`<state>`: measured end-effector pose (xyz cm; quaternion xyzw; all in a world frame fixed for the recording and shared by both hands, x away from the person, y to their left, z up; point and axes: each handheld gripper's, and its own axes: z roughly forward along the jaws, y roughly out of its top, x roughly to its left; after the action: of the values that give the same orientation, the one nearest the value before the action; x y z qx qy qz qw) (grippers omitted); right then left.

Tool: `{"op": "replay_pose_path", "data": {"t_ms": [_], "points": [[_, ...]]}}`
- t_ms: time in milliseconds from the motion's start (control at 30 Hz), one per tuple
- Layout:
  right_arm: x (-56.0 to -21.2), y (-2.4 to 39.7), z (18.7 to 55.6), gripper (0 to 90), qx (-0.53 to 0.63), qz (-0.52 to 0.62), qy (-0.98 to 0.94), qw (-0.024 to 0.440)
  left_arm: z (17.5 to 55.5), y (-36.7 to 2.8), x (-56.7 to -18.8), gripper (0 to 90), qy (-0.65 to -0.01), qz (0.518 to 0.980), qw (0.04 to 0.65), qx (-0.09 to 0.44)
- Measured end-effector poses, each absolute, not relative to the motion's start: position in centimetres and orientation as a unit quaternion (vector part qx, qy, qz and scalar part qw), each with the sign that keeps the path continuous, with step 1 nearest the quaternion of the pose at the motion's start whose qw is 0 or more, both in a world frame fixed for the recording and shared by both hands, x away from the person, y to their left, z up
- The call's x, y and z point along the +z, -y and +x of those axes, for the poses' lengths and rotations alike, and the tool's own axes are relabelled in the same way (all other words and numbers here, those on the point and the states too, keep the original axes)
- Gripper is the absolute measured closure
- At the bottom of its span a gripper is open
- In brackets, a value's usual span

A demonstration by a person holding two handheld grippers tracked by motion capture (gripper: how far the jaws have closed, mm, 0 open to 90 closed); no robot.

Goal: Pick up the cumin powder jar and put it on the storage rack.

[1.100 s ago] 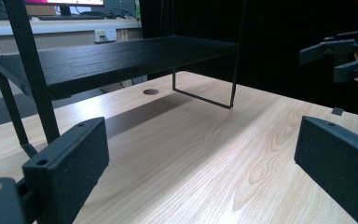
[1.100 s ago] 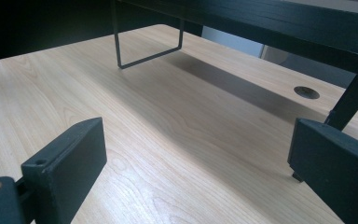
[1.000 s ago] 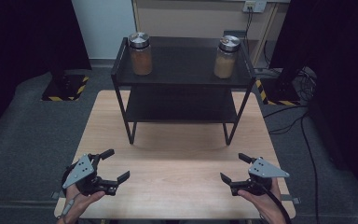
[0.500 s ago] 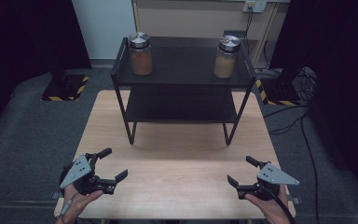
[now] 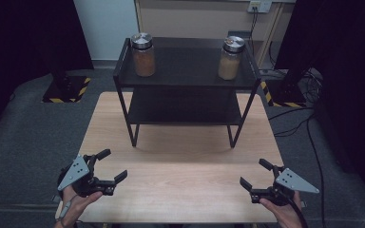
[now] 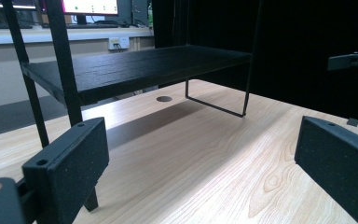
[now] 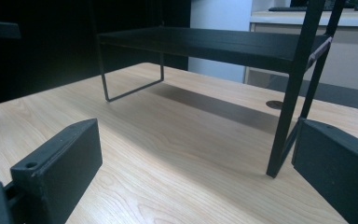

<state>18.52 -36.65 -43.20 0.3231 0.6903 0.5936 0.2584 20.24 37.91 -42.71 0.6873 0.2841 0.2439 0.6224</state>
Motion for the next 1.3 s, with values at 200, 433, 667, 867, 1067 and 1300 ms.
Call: {"op": "replay_pose_path", "data": {"t_ms": [200, 433, 667, 867, 1067, 1300], "points": [[-43.31, 36.58, 18.69, 1.5, 0.596, 0.319, -0.692, 0.253, 20.31, -38.05, -42.85, 1.3, -0.286, 0.682, 0.63, 0.237], [-43.44, 36.54, 18.78, 1.6, 0.601, 0.315, -0.691, 0.25, 20.39, -38.1, -42.93, 1.2, -0.285, 0.68, 0.634, 0.235], [-43.41, 36.13, 19.21, 1.6, 0.599, 0.298, -0.703, 0.242, 20.64, -37.87, -42.93, 1.2, -0.277, 0.686, 0.632, 0.23], [-43.44, 36.06, 19.22, 1.7, 0.599, 0.294, -0.704, 0.243, 20.65, -37.85, -42.93, 1.2, -0.275, 0.687, 0.632, 0.23], [-43.49, 36.18, 19.15, 1.8, 0.602, 0.296, -0.701, 0.244, 20.63, -37.86, -42.92, 1.3, -0.275, 0.687, 0.632, 0.231], [-43.5, 36.17, 19.18, 1.9, 0.602, 0.296, -0.701, 0.243, 20.64, -37.89, -42.94, 1.3, -0.275, 0.687, 0.633, 0.23]]}}
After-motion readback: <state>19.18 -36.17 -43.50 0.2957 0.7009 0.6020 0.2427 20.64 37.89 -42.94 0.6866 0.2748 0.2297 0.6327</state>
